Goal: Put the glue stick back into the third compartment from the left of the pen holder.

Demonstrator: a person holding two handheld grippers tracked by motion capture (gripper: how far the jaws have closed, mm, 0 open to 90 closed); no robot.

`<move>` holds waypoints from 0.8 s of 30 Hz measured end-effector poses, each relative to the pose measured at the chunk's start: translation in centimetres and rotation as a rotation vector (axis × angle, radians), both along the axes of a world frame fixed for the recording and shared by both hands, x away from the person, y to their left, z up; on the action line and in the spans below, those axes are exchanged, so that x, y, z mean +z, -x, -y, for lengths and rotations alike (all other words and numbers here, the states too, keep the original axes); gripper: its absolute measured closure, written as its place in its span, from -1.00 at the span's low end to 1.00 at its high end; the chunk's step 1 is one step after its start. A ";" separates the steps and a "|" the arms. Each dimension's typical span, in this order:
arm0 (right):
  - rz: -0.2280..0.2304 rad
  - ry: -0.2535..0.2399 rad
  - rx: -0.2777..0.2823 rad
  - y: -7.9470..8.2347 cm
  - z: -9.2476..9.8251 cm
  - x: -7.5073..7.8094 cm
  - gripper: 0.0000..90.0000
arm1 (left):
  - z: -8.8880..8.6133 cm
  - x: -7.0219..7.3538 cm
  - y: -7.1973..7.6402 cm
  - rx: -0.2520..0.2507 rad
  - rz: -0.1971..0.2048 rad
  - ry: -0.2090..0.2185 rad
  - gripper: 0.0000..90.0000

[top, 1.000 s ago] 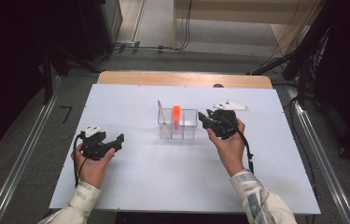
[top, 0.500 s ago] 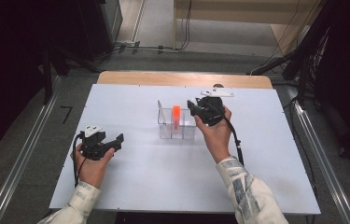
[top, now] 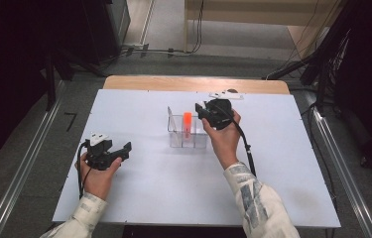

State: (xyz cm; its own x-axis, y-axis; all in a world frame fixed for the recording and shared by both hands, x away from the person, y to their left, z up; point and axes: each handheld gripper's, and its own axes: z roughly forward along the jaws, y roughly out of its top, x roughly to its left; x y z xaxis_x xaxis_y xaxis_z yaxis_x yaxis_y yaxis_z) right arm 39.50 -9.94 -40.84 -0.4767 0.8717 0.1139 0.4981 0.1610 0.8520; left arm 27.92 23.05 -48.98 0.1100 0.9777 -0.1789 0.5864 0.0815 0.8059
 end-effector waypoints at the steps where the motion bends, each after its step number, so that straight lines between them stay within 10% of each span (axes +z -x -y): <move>1: 0.001 0.000 0.000 -0.1 -0.2 0.0 0.39 | 0.0 0.0 0.0 -0.001 -0.001 0.001 -0.42; 24: -0.024 -0.026 -0.016 -1.2 -1.0 -0.3 0.39 | -0.1 0.0 0.0 -0.001 -0.002 0.000 -0.42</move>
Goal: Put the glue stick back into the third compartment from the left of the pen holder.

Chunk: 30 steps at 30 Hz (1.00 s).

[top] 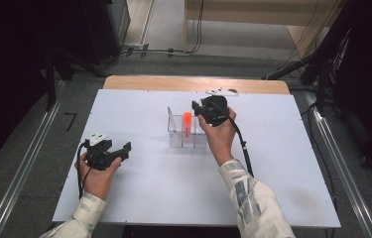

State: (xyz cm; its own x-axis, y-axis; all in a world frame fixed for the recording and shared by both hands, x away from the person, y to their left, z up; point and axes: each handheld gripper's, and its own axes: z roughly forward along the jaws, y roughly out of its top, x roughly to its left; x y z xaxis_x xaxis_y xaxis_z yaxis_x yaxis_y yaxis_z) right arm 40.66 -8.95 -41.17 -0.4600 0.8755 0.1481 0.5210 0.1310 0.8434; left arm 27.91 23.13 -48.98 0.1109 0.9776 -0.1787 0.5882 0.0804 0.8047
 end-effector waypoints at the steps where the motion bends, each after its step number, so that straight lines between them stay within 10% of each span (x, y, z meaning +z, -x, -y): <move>1: 0.001 0.001 0.001 0.0 0.0 0.0 0.39 | 0.0 0.0 0.0 -0.001 0.000 -0.001 -0.42; 30: 0.014 -0.030 0.029 2.0 0.9 -0.2 0.38 | 0.0 0.0 0.0 0.000 -0.002 0.001 -0.42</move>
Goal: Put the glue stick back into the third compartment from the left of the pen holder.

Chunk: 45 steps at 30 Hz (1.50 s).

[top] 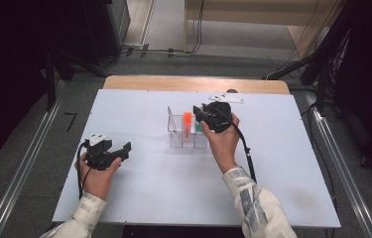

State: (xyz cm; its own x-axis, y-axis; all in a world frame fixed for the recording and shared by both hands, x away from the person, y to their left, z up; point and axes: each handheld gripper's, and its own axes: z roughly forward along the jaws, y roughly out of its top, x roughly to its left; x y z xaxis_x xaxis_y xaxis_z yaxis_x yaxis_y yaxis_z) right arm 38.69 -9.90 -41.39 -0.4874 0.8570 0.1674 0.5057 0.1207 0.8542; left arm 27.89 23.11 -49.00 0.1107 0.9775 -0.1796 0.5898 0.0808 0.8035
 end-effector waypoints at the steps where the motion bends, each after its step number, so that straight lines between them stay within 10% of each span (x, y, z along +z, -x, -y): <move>1: -0.001 0.000 0.000 0.2 0.1 -0.1 0.38 | 0.0 0.0 0.0 0.000 0.001 0.001 -0.42; 45: 0.020 0.031 0.013 4.3 5.6 -2.3 -0.09 | 0.2 -0.1 -0.1 0.000 -0.005 -0.014 -0.42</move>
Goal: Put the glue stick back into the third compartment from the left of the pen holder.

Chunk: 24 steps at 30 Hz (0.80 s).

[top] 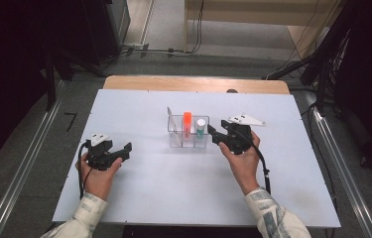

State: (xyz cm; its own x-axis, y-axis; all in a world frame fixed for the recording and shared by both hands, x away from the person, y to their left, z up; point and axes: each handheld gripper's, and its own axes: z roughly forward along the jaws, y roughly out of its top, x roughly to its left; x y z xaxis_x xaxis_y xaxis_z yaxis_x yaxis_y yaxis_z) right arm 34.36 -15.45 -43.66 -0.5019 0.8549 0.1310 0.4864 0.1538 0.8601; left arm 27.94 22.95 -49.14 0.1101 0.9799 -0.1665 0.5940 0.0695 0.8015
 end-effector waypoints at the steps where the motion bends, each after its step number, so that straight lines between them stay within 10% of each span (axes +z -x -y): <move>1: -0.001 0.001 0.000 0.1 0.2 -0.1 -0.10 | 0.0 0.0 0.0 0.000 0.000 0.000 -0.42; 24: -0.074 0.111 -0.054 2.0 4.4 -3.0 -0.38 | 0.0 0.0 0.0 0.000 0.003 0.006 -0.42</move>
State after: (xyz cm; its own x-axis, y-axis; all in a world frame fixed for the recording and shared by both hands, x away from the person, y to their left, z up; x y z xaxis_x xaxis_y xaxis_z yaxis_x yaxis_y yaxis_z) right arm 32.40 -19.84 -46.70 -0.4469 0.8919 0.0685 0.5579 0.2181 0.8007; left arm 27.94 22.90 -49.14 0.1104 0.9788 -0.1723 0.5912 0.0747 0.8030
